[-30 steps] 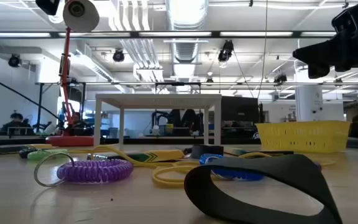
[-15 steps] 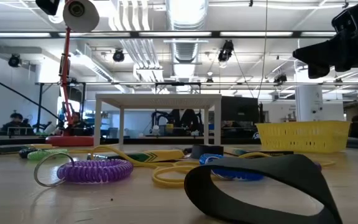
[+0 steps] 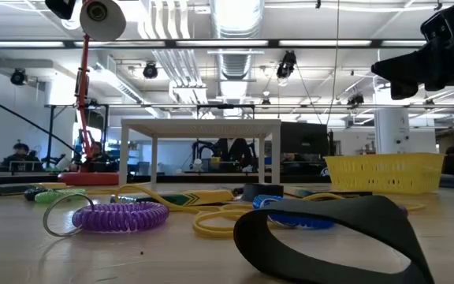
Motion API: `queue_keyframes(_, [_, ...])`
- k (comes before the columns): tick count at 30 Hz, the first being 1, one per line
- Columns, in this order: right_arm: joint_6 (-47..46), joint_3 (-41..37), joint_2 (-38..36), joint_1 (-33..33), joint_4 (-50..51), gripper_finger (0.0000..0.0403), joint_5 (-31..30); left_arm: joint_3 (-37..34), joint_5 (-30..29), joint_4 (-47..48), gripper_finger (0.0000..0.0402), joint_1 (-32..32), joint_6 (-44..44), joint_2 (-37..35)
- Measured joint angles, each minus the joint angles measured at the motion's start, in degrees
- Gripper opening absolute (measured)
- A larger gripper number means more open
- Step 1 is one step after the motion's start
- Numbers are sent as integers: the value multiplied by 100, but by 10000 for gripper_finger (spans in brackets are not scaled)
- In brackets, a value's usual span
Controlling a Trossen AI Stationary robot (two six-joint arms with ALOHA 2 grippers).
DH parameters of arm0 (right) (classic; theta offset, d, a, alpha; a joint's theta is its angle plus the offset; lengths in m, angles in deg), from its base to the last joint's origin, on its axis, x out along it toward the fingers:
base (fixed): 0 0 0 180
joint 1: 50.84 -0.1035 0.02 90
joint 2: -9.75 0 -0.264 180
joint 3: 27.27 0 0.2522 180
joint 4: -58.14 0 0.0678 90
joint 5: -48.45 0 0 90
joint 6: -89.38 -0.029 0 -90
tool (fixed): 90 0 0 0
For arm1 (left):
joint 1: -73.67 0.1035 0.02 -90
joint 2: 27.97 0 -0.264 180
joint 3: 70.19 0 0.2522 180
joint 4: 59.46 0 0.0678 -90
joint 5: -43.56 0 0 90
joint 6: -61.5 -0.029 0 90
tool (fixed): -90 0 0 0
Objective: Pick & Place Office Desk Supplies
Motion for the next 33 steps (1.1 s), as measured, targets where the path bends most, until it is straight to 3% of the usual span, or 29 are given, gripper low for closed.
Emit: queue_keyframes(33, [-149, 2, 0, 0, -47, 34, 0, 2, 0, -2, 28, 2, 10, 0])
